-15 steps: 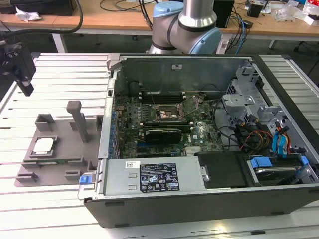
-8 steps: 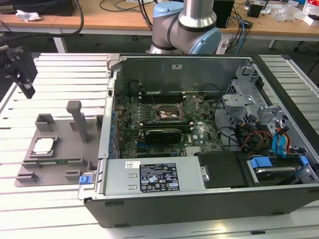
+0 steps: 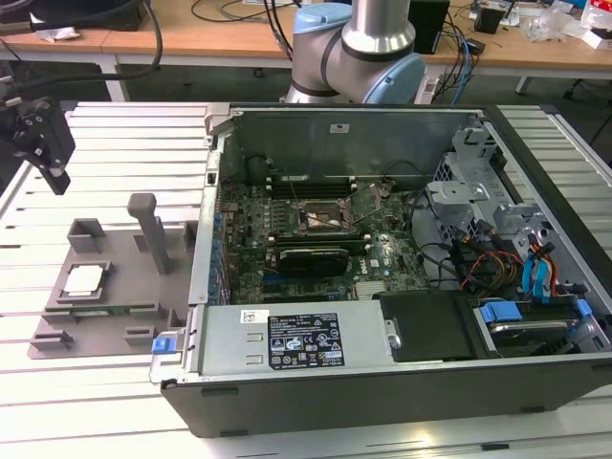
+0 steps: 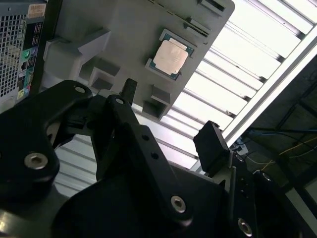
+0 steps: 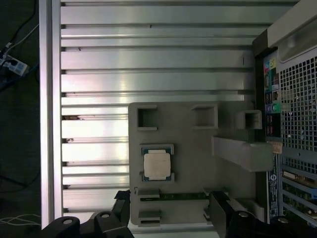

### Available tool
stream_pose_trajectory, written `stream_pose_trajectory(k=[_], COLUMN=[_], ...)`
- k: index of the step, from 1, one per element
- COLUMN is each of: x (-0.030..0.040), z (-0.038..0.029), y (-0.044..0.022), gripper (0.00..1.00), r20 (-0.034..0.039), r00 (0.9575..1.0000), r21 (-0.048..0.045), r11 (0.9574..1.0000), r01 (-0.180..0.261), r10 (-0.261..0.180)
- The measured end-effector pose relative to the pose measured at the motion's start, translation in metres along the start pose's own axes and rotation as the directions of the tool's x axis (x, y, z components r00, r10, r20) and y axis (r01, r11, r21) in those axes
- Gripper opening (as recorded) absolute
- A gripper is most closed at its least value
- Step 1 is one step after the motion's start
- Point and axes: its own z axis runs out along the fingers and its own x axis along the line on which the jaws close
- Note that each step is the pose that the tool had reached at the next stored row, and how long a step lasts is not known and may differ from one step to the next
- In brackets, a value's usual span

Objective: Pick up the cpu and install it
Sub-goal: 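Pick up the cpu and move it towards the insertion slot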

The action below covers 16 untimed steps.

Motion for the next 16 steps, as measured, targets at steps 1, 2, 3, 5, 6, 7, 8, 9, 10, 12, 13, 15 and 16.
stream_pose_trajectory(k=[1,2,3,5,6,7,8,9,10,12,13,15,16], x=[0.0,0.0,0.0001,0.0001,0.0001,0.0002,0.0002,0.0002,0.0002,0.0003,0.0003,0.0004,0.0004], z=[0.0005,0.0016,0.0027,0.0048,0.0057,0.007,0.008,0.0092,0.0101,0.0125,0.0132,0.0148,0.0153], y=[0.0,0.0,-0.0001,-0.0001,-0.0001,-0.0001,-0.0002,-0.0002,-0.0002,-0.0002,-0.0003,-0.0003,-0.0003], gripper=[0.74,0.74,0.74,0.74,0.74,0.74,0.74,0.74,0.74,0.74,0.74,0.74,0.74], r20=[0.0,0.0,0.0,0.0,0.0,0.0,0.0,0.0,-0.0001,-0.0001,0.0,0.0,0.0], r00=[1.0,1.0,1.0,1.0,1.0,1.0,1.0,1.0,1.0,1.0,1.0,1.0,1.0], r21=[0.0,0.0,0.0,0.0,0.0,0.0,0.0,0.0,0.0,0.0001,0.0,-0.0001,0.0], r11=[1.0,1.0,1.0,1.0,1.0,1.0,1.0,1.0,1.0,1.0,1.0,1.0,1.0], r01=[0.0,0.0,0.0,0.0,0.0,0.0,0.0,0.0,0.0,0.0,0.0,0.0,0.0], r10=[0.0,0.0,0.0,0.0,0.0,0.0,0.0,0.0,0.0,0.0,0.0,0.0,0.0])
